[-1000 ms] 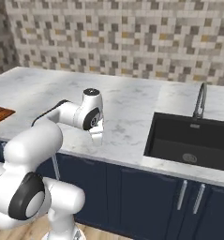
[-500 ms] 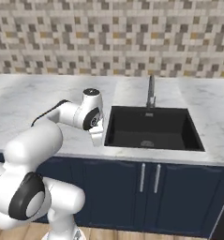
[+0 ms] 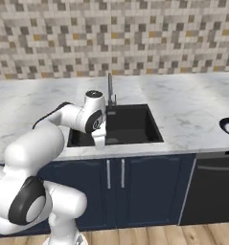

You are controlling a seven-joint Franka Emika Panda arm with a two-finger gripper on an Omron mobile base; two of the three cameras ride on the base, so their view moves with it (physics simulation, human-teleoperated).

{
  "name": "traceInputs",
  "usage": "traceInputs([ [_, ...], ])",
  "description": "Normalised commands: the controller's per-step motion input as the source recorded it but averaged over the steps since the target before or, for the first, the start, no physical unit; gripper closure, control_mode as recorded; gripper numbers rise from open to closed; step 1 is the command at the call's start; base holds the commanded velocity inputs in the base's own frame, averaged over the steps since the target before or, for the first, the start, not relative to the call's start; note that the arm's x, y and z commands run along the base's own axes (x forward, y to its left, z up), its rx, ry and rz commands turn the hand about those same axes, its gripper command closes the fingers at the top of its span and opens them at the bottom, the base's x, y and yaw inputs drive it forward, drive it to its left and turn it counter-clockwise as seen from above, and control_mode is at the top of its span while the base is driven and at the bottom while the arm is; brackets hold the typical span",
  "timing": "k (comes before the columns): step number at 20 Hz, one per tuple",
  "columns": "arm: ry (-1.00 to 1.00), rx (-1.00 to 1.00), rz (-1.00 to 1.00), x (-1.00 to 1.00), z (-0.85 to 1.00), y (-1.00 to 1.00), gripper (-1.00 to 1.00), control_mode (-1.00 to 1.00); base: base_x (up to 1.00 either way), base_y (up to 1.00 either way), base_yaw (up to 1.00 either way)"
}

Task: Pick up the knife from the drawer and place it on the cutting board. Then place the meat from the plate to the cutting board.

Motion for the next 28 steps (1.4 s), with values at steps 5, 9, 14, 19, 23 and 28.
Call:
traceInputs([
  [5, 0.00, 0.00, 0.00, 0.00, 0.00, 0.00, -1.00, 1.00, 0.10, -0.77, -0.18],
  [9, 0.00, 0.00, 0.00, 0.00, 0.00, 0.00, -1.00, 1.00, 0.20, -0.85, -0.09],
  [14, 0.00, 0.00, 0.00, 0.00, 0.00, 0.00, -1.00, 1.00, 0.27, -0.77, -0.02],
  [19, 0.00, 0.00, 0.00, 0.00, 0.00, 0.00, -1.00, 1.00, 0.33, -0.72, 0.00],
  [23, 0.00, 0.00, 0.00, 0.00, 0.00, 0.00, -1.00, 1.00, 0.33, -0.63, 0.00],
  [28, 0.00, 0.00, 0.00, 0.00, 0.00, 0.00, -1.00, 1.00, 0.38, -0.51, 0.06],
])
